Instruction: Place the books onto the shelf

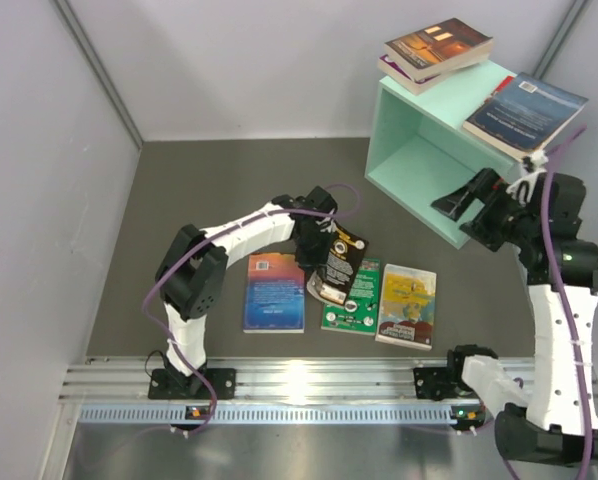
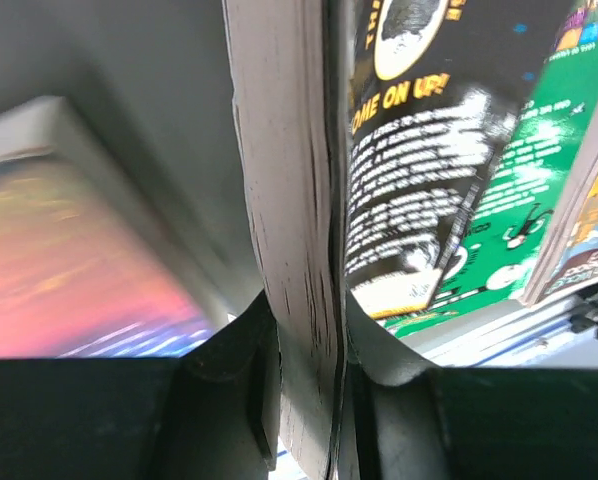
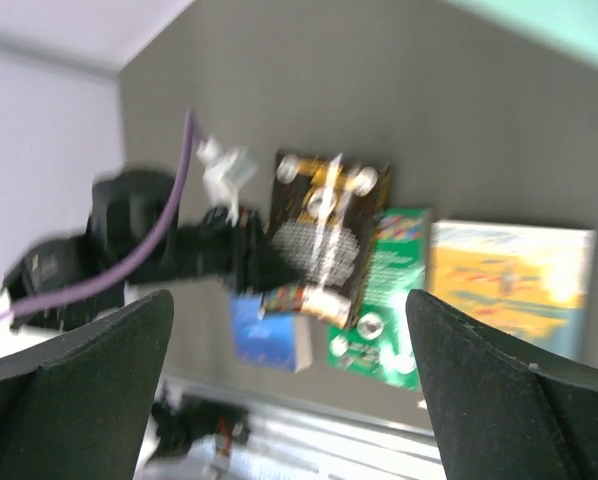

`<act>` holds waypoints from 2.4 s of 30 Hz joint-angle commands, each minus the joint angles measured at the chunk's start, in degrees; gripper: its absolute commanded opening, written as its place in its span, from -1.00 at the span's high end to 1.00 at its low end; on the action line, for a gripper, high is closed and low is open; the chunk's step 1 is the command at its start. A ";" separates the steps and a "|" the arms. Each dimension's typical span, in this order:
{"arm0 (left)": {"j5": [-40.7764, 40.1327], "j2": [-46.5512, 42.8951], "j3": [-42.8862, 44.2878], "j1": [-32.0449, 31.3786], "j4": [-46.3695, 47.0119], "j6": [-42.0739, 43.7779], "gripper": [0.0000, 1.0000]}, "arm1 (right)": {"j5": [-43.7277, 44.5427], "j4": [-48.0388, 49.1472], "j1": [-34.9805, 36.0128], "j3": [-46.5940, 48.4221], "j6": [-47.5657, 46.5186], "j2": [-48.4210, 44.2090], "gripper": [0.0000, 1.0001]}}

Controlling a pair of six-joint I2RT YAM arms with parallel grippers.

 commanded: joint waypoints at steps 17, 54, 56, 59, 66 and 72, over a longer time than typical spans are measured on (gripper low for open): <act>32.59 -17.36 12.79 10.27 9.47 2.41 1.00 | -6.35 20.10 19.08 -5.28 6.21 6.46 -0.99; 35.51 -23.16 3.47 15.53 26.30 -11.22 -0.97 | -5.73 17.92 24.21 26.52 1.12 23.68 1.00; 32.70 -24.49 1.72 17.73 25.41 -10.61 -0.97 | -8.52 15.89 19.73 32.59 1.72 25.09 1.00; 30.75 -26.60 0.22 19.93 23.30 -8.94 -0.97 | -15.80 16.15 7.43 39.53 5.24 27.19 1.00; 30.05 -29.76 -4.26 21.17 21.72 -7.44 -0.96 | -26.65 22.11 -15.43 50.98 16.38 34.15 1.00; 29.61 -31.78 -6.81 21.34 20.40 -6.04 -0.95 | -28.41 25.29 -21.59 50.45 19.48 37.48 1.00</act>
